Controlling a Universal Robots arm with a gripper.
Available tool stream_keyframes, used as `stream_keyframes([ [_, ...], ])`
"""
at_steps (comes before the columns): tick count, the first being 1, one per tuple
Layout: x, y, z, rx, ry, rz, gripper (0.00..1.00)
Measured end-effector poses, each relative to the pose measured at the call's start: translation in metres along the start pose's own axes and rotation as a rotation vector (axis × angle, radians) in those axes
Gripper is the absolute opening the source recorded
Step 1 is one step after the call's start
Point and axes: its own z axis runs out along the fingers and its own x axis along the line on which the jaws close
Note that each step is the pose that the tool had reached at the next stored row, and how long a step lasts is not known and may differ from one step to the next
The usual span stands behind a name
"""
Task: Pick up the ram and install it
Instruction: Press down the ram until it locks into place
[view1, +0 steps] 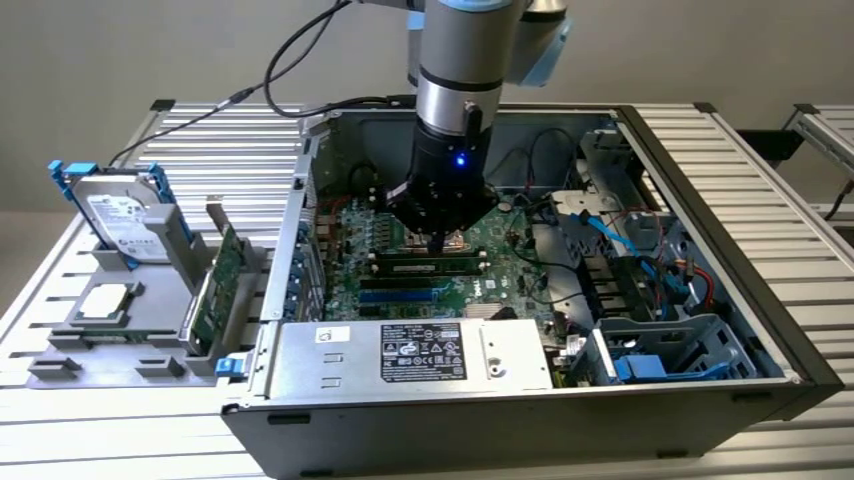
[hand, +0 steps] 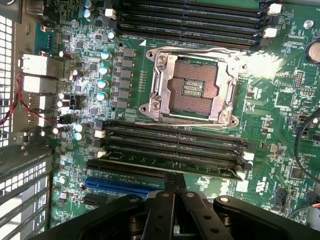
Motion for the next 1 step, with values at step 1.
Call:
stream_keyframes([
  [1, 0.0000, 0.0000, 0.0000, 0.0000, 0.0001, 0.000, 0.11],
])
